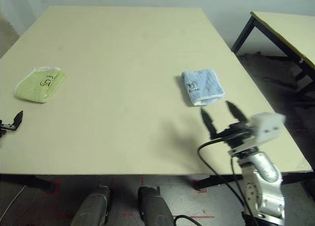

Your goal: Fold the towel and set it aside.

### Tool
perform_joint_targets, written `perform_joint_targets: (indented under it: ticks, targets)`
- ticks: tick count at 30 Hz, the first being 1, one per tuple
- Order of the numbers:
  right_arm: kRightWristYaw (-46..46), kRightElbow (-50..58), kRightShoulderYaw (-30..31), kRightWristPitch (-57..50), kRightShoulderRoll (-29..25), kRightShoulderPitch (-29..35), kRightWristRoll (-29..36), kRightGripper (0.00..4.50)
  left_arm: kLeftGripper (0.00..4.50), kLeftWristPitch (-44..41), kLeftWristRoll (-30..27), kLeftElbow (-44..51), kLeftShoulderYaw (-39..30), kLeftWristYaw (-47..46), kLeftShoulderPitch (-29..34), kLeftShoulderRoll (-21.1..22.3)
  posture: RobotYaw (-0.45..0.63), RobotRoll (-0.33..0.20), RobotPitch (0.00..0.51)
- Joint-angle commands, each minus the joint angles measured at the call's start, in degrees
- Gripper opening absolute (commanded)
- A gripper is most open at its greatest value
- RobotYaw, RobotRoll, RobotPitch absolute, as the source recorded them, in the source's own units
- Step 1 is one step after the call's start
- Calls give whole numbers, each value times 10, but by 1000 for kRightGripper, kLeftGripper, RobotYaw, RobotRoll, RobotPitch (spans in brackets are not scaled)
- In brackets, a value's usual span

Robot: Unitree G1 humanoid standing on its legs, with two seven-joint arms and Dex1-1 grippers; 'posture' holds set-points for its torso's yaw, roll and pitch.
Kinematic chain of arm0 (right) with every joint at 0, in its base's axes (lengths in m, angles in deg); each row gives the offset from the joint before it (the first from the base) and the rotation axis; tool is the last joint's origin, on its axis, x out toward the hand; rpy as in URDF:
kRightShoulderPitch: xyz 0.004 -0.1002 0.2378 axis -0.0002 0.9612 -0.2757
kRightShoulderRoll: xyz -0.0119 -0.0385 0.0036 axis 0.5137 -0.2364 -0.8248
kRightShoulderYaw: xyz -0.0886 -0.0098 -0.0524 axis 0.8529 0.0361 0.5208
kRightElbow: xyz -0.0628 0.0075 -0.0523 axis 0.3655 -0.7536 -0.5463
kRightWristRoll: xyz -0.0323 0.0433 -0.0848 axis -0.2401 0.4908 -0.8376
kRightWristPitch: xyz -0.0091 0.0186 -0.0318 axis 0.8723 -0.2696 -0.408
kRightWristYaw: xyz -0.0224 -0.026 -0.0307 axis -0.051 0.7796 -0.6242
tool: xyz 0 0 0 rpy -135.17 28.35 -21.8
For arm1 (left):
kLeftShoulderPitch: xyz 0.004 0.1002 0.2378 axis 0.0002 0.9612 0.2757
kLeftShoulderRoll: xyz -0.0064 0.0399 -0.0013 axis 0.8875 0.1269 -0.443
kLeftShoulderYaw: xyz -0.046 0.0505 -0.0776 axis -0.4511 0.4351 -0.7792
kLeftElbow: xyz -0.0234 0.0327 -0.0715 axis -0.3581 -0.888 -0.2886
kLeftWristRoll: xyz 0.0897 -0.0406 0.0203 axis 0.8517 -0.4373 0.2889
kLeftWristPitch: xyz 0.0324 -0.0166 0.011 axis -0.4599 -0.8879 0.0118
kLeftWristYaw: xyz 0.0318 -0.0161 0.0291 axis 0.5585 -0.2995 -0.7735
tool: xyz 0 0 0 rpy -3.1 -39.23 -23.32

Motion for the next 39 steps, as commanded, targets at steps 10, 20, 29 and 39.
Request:
perform_joint_targets:
  ticks: [10, 20, 29, 39]
  targets:
    - [72, -217, 3, 64, -8, 8, -38, 4500, 4476, 4, -13, -21, -12, 17, 9, -16, 18, 0, 144]
    - [106, -192, 65, 68, 12, 1, -45, 4500, 4476, 0, -11, -26, -6, 21, -1, -28, 13, 0, 136]
    - [109, -234, 69, 90, 7, -33, -57, 4500, 4476, 1, -13, -26, -8, 23, 2, -31, 30, 0, 131]
    - [105, -240, 64, 89, 6, -40, -55, 4500, 4476, 1, -13, -20, -9, 18, 10, -40, 36, 0, 128]
